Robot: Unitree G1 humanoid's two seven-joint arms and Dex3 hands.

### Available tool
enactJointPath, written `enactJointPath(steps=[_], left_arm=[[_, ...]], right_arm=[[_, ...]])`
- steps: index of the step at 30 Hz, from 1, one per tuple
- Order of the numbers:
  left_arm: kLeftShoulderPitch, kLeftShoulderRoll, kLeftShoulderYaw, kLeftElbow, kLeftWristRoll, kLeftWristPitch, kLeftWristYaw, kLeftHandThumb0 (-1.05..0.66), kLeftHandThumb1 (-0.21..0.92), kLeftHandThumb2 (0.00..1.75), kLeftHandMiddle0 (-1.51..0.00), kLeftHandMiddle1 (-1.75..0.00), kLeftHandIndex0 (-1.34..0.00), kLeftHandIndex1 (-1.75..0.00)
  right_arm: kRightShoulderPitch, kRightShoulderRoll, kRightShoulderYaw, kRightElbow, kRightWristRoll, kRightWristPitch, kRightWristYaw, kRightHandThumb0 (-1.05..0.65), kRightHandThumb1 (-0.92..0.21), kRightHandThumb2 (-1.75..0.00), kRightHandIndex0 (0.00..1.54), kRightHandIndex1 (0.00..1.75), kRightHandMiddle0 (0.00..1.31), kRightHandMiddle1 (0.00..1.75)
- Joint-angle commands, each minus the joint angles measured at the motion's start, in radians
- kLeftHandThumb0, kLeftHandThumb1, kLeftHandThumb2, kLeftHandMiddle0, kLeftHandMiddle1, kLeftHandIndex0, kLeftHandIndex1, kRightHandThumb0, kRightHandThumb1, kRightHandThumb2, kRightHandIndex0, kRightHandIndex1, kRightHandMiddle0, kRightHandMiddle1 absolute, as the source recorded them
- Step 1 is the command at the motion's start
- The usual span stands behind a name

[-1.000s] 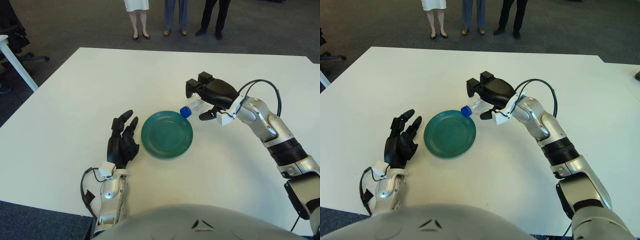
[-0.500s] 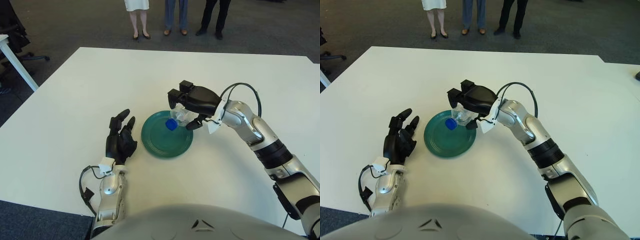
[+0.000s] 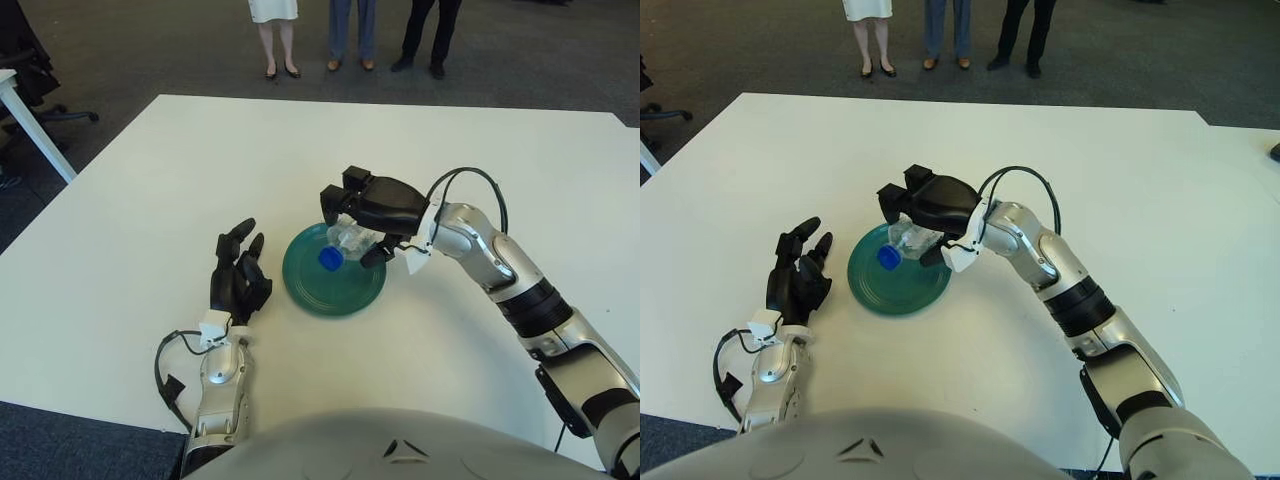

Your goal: Put the bottle into the plate.

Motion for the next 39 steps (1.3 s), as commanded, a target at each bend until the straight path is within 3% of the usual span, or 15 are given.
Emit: enactJointPath(steps=[1,14,28,39], left_arm=[[-0.015,-0.003,0.004,0.010,0.005,-0.002,0.013,-0.81,0.92,0.99,-0.59,-0.01,-0.15,-0.88],[-0.014,-0.007,0.004,0.009,0.005,-0.007,0.021,-0.81,0.92,0.99,-0.61,-0.02,-0.16,-0.90],[-0.007,-0.011,-0.007,-0.002,0.007,-0.009,0.019,-0.82,0.92,0.98,-0.61,-0.02,-0.16,-0.90],[0.010,-0.015,-0.022,-0.026,0.004,-0.015,0.019,-0.81,0.92,0.97,-0.61,-0.02,-0.14,-0.90]], right_arm=[[-0.006,0.017,0.013,-0.004,0.018,-0.005,0.007,-0.47,-0.36,-1.26,1.16,1.75,0.58,1.75],[-0.018,0.027,0.043,0.026,-0.015,-0.039,-0.005,-0.48,-0.34,-1.28,1.19,1.75,0.59,1.75],[0.017,0.011,0.065,0.037,-0.052,-0.060,-0.009,-0.46,-0.39,-1.23,1.10,1.75,0.56,1.75],[0.054,0.011,0.088,0.086,-0.087,-0.071,-0.058,-0.49,-0.30,-1.33,1.20,1.75,0.63,1.75]])
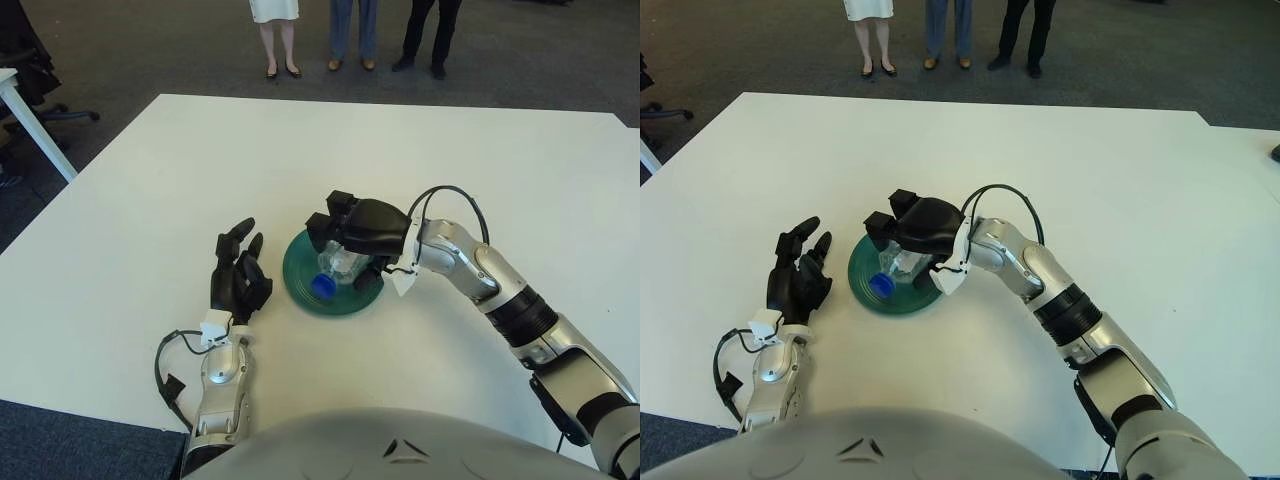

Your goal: Put the bottle into the plate.

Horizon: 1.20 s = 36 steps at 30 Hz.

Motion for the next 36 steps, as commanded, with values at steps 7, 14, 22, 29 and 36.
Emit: enactJointPath(steps=[7,14,22,29,36], left_arm=[[0.018,-0.020,-0.016,-0.032,0.002,-0.005,0.013,-0.83,0.92,0.95,-0.60,-0.01,-0.13,-0.90],[0.031,-0.023,-0.027,-0.052,0.003,0.006,0.019,-0.84,0.92,0.93,-0.60,-0.01,-0.12,-0.91],[0.047,-0.023,-0.041,-0.075,0.012,0.011,0.025,-0.84,0.92,0.94,-0.60,-0.01,-0.11,-0.92],[0.060,-0.025,-0.056,-0.096,0.018,0.024,0.032,-0.85,0.92,0.94,-0.60,-0.01,-0.10,-0.92],[0.068,-0.030,-0.069,-0.117,0.031,0.051,0.048,-0.85,0.92,0.93,-0.60,-0.01,-0.11,-0.92]], right_arm=[[0.039,-0.004,0.000,0.027,-0.020,0.013,-0.034,-0.48,-0.32,-1.31,1.14,1.75,0.61,1.75],[0.050,-0.006,0.001,0.034,-0.025,0.012,-0.044,-0.48,-0.34,-1.28,1.10,1.75,0.60,1.75],[0.047,-0.008,0.007,0.063,-0.042,-0.003,-0.069,-0.48,-0.34,-1.28,1.11,1.75,0.59,1.75],[0.056,-0.008,0.010,0.093,-0.039,-0.007,-0.090,-0.47,-0.34,-1.28,1.11,1.75,0.59,1.75],[0.059,-0.007,0.012,0.112,-0.035,-0.014,-0.105,-0.47,-0.37,-1.25,1.07,1.75,0.57,1.75]])
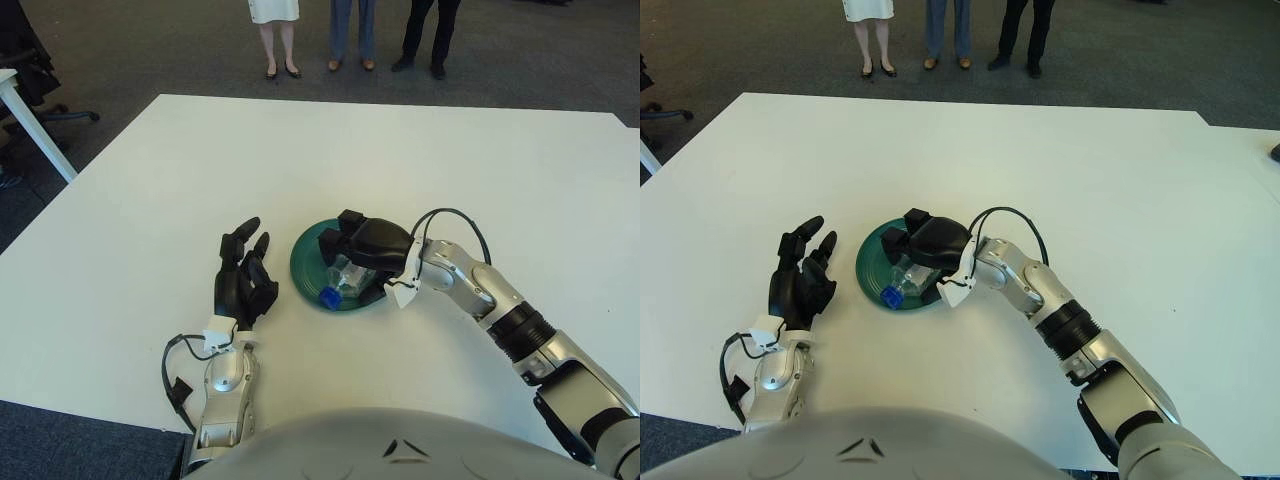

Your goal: Put the bottle into the plate.

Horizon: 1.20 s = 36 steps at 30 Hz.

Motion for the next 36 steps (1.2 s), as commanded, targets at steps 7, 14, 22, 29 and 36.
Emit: enactJointPath(steps=[7,14,22,29,36], left_arm=[[0.005,-0.028,-0.014,-0.022,0.013,0.028,0.030,-0.85,0.92,0.93,-0.60,-0.01,-0.12,-0.93],[0.000,-0.032,-0.019,-0.027,0.008,0.045,0.040,-0.84,0.92,0.92,-0.60,-0.01,-0.12,-0.92],[-0.017,-0.028,-0.016,-0.015,0.011,0.060,0.055,-0.84,0.92,0.92,-0.57,0.00,-0.12,-0.92],[-0.038,-0.021,-0.002,0.023,0.004,0.044,0.061,-0.84,0.92,0.95,-0.54,0.00,-0.11,-0.91],[-0.063,-0.011,0.011,0.064,-0.002,0.020,0.059,-0.83,0.92,0.97,-0.51,0.00,-0.08,-0.89]], right_arm=[[-0.006,-0.008,0.006,0.035,-0.024,-0.019,-0.046,-0.42,-0.57,-0.99,0.87,1.75,0.42,1.75],[-0.022,-0.019,0.011,0.049,-0.048,-0.012,-0.047,-0.70,-0.84,-0.77,0.37,1.75,0.20,1.74],[-0.052,-0.086,-0.006,-0.013,-0.088,-0.030,-0.020,-1.00,-0.92,-0.89,0.21,0.16,0.01,0.53],[-0.072,-0.102,-0.005,-0.022,-0.134,-0.047,-0.064,-1.04,-0.92,-0.95,0.04,0.02,0.00,0.06],[-0.070,-0.115,-0.029,-0.031,-0.108,-0.071,-0.093,-1.05,-0.92,-0.97,0.00,0.00,0.00,0.00]])
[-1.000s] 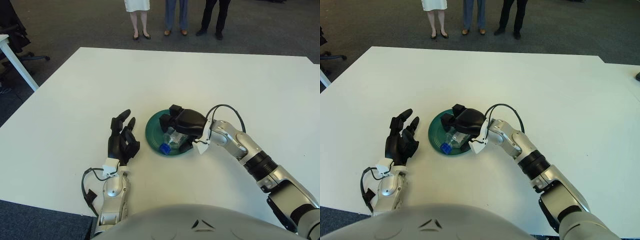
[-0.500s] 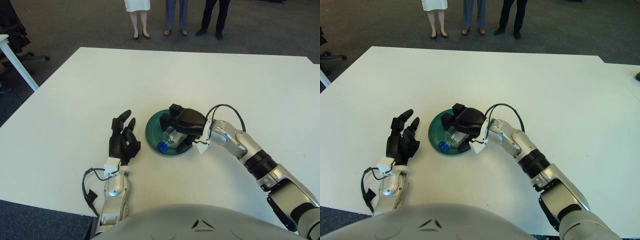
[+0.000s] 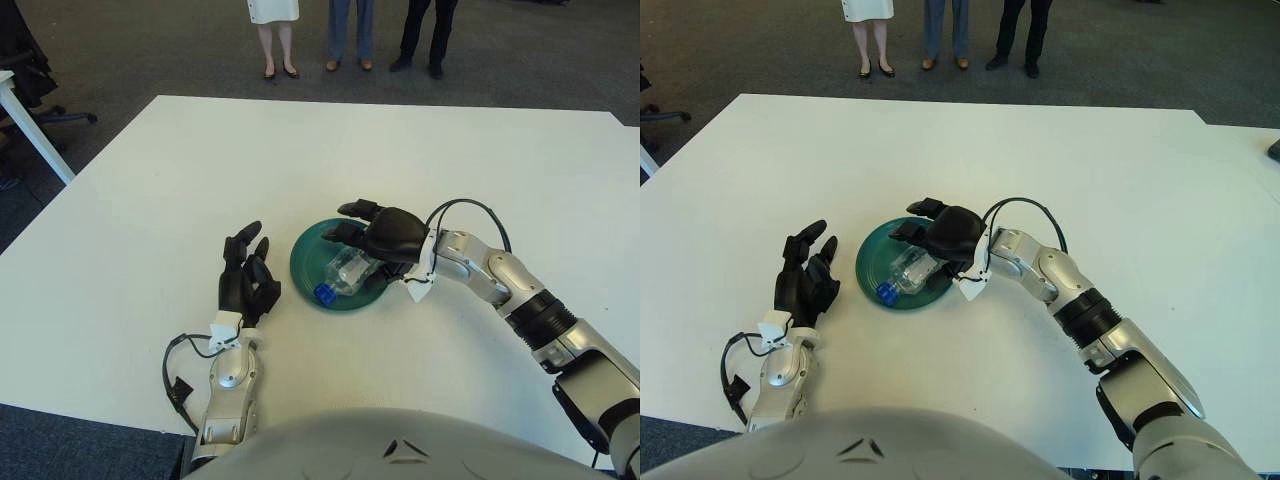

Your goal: Put the bottle into the plate.

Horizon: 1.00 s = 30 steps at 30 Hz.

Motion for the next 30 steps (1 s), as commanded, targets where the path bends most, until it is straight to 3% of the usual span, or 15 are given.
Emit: enactJointPath(steps=[1,12,19,22,28,30], left_arm=[[-0.032,-0.017,0.014,0.025,-0.010,-0.023,0.004,-0.83,0.92,0.97,-0.51,0.00,-0.08,-0.89],[-0.064,0.003,0.033,0.085,-0.011,-0.062,-0.012,-0.85,0.92,1.02,-0.45,0.00,-0.02,-0.87],[-0.082,0.016,0.046,0.120,-0.004,-0.067,-0.022,-0.88,0.92,1.05,-0.44,0.00,0.00,-0.84],[-0.093,0.022,0.054,0.137,-0.005,-0.068,-0.025,-0.89,0.92,1.05,-0.44,0.00,0.00,-0.83],[-0.113,0.032,0.063,0.172,-0.001,-0.085,-0.031,-0.91,0.92,1.07,-0.44,0.00,-0.01,-0.83],[-0.117,0.037,0.067,0.178,-0.005,-0.089,-0.037,-0.91,0.92,1.07,-0.44,0.00,-0.01,-0.83]], right_arm=[[-0.019,-0.011,-0.024,-0.015,0.013,-0.014,-0.018,-1.05,-0.92,-0.97,0.00,0.00,0.00,0.00],[-0.032,-0.026,-0.057,0.003,0.015,-0.064,-0.073,-1.05,-0.92,-1.00,0.00,0.00,0.00,0.00],[-0.122,-0.134,-0.140,-0.005,0.127,-0.149,-0.003,-1.05,-0.92,-0.98,0.00,0.00,0.00,0.00],[-0.145,-0.152,-0.161,0.010,0.146,-0.168,0.006,-1.05,-0.92,-0.95,0.00,0.00,0.00,0.00],[-0.210,-0.142,-0.179,0.141,0.205,-0.195,0.002,-1.05,-0.92,-0.86,0.00,0.00,0.00,0.00],[-0.226,-0.106,-0.182,0.245,0.297,-0.202,0.027,-1.05,-0.92,-0.83,0.00,0.00,0.00,0.00]])
